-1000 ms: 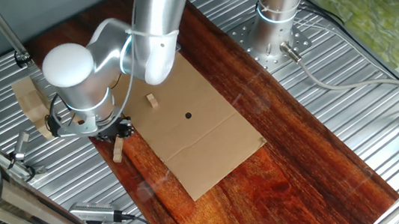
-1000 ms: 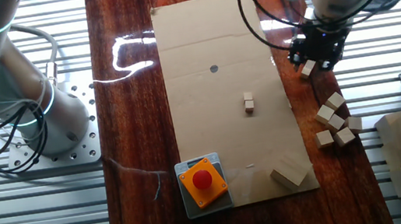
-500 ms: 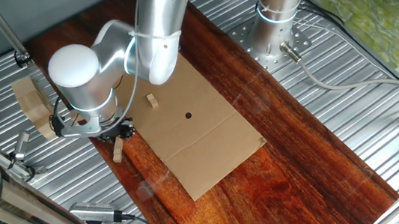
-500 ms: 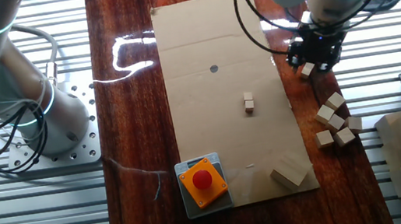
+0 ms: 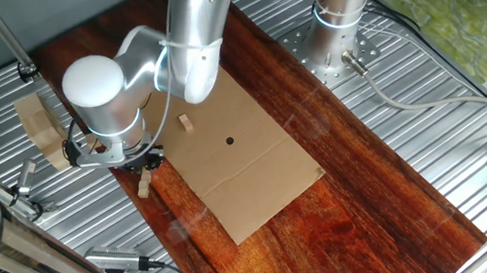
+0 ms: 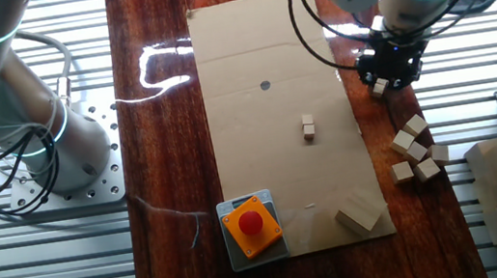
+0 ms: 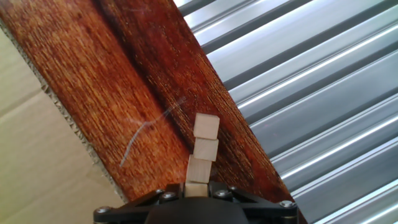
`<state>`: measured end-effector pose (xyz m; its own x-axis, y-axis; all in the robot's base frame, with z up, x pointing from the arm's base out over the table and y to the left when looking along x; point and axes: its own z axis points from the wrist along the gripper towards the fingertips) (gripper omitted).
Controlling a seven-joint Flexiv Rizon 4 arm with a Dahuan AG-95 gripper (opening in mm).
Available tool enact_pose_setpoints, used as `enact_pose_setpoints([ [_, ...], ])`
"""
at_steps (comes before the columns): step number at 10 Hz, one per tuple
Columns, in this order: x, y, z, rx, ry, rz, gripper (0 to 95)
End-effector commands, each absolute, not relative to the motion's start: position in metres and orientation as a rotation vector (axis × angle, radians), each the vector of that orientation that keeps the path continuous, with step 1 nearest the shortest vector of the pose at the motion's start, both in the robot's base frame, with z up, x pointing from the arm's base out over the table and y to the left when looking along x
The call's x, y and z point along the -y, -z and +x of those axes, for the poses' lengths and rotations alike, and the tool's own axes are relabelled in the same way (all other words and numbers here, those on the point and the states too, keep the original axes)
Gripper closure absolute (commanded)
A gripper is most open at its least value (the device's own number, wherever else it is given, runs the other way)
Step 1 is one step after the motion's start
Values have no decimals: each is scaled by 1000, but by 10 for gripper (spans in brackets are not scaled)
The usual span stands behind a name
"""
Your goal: Stack the blocks into a pyramid shape
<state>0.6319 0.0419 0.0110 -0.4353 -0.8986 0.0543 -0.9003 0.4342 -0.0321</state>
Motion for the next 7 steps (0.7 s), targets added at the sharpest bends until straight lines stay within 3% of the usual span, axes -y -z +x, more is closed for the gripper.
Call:
enact_pose_setpoints([
  [1, -42, -12, 632, 2635, -86, 1655, 950],
  [7, -42, -36, 628, 2613, -103, 1672, 950],
])
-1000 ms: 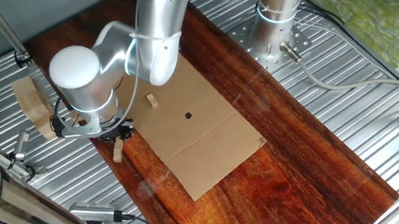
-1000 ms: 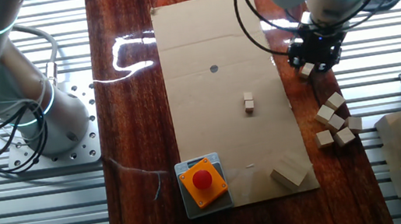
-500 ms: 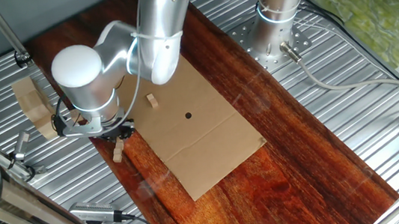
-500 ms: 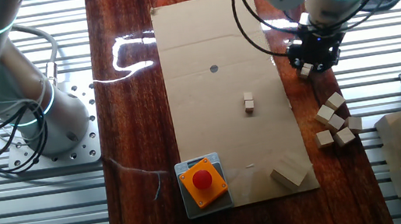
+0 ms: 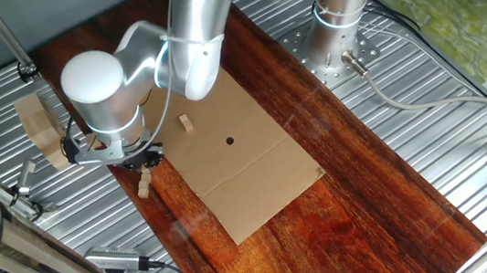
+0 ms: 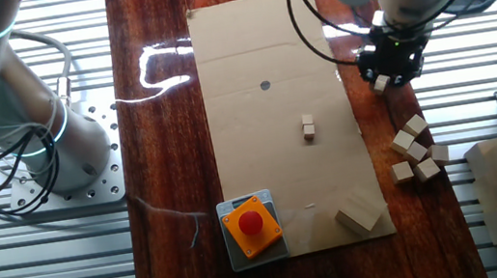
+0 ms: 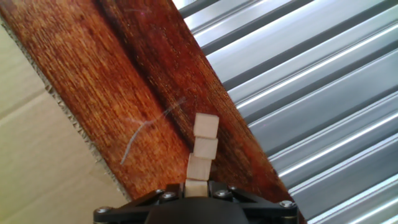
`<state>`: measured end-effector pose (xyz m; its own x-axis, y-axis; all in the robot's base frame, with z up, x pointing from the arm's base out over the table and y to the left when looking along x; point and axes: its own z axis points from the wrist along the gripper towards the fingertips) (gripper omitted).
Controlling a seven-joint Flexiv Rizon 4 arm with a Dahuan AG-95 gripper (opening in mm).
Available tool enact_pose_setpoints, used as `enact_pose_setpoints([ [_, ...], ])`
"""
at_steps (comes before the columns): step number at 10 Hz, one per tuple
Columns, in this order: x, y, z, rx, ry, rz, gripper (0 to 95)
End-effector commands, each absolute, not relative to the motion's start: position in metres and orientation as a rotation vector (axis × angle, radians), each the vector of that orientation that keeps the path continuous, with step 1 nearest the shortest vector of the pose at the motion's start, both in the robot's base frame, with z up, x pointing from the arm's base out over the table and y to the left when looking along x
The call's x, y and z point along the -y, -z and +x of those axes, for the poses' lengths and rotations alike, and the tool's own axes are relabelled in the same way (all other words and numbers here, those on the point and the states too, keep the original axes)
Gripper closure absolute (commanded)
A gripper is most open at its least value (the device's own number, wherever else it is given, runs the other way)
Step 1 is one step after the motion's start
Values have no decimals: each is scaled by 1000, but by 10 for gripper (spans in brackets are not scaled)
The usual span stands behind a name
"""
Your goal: Stack the blocks into a pyramid shape
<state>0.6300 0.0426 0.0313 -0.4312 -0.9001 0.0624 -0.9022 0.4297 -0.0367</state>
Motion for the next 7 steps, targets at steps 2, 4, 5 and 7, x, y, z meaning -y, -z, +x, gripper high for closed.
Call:
enact_pose_setpoints([
  [2, -42, -46, 620, 2595, -96, 1692, 950],
  [4, -38, -50, 605, 2588, -71, 1724, 950],
  [5, -36, -54, 593, 2577, -66, 1745, 950],
  [7, -36, -59, 578, 2563, -67, 1767, 950],
])
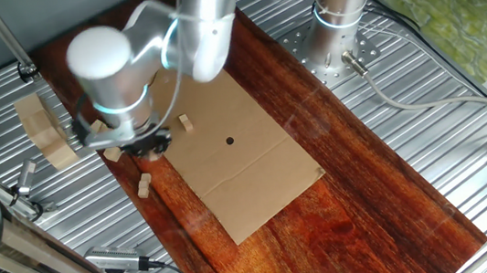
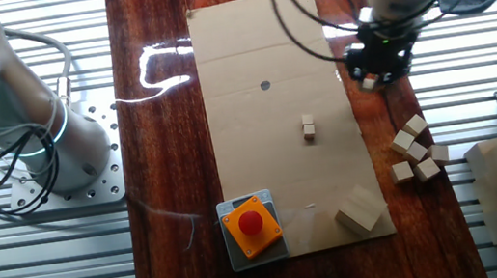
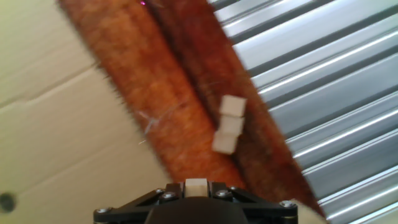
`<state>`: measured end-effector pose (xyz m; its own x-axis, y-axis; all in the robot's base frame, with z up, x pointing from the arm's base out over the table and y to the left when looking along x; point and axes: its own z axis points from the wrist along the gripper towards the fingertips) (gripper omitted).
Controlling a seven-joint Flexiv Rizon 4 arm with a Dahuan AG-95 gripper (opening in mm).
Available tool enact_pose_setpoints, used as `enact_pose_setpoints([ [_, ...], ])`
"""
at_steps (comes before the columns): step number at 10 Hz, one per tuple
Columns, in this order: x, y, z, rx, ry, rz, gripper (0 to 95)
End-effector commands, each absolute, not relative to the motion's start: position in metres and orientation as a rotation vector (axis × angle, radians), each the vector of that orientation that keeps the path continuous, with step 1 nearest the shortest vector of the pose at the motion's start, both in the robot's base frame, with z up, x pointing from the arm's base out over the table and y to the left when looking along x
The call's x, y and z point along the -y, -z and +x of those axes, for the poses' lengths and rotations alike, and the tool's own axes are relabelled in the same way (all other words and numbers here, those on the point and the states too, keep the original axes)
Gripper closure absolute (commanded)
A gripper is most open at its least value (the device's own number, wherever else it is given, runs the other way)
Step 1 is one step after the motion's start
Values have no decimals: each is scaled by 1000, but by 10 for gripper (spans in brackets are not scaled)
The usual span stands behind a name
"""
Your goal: Stack the blocks into a pyramid shape
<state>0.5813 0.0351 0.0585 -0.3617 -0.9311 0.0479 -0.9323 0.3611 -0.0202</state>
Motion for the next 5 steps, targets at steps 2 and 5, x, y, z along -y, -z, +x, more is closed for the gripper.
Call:
enact_pose_setpoints([
  [2, -35, -59, 559, 2548, -75, 1811, 950],
  [5, -33, -56, 541, 2536, -75, 1856, 950],
])
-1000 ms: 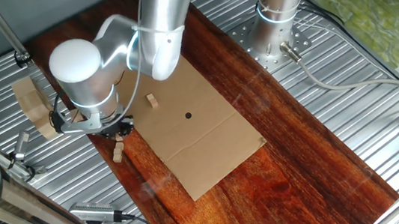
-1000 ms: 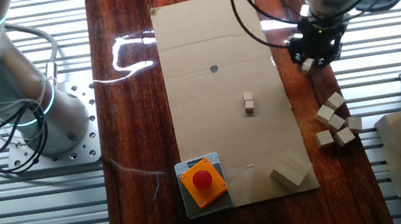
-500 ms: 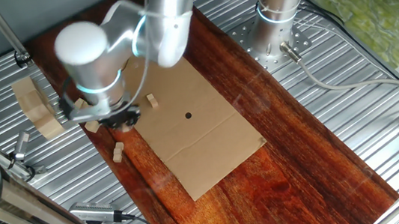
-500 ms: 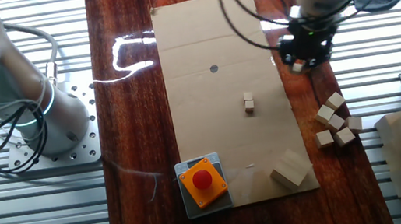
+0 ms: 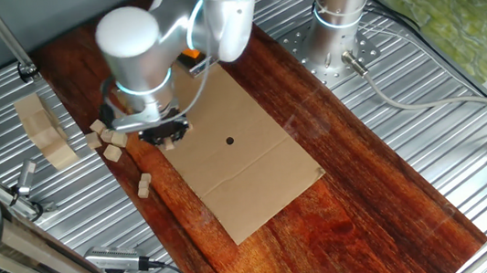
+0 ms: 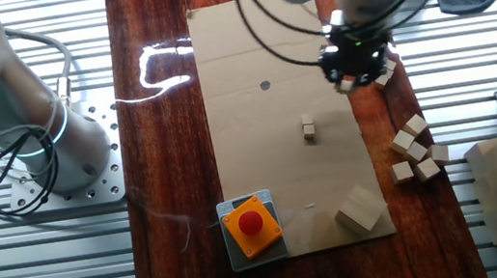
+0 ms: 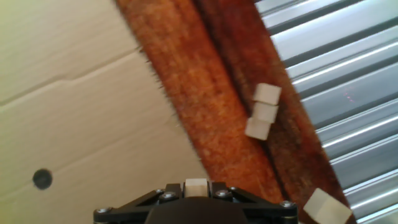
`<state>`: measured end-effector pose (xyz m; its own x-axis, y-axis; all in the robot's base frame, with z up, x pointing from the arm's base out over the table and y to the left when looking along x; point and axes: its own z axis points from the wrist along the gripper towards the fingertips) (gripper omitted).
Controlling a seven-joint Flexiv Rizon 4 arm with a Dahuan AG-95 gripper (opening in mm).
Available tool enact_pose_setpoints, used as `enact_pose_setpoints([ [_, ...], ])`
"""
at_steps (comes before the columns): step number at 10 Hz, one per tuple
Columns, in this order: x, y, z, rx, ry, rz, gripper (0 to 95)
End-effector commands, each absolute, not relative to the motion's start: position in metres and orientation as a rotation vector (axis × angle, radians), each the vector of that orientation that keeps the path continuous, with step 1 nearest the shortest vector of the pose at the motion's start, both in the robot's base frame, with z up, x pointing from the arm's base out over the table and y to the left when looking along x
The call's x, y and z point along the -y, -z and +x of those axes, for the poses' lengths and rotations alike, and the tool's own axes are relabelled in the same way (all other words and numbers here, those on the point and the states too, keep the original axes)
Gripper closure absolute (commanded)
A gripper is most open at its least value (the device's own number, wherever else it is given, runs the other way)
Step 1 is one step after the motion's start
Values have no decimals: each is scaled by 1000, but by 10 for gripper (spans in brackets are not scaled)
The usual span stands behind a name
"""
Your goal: Stack the blocks into a pyramid shape
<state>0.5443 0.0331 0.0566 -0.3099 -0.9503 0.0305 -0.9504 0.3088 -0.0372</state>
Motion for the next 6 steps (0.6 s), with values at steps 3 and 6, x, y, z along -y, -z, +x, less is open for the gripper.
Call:
enact_pose_setpoints([
  [3, -30, -50, 519, 2543, -79, 1863, 950],
  [6, -28, -41, 498, 2546, -68, 1869, 950],
])
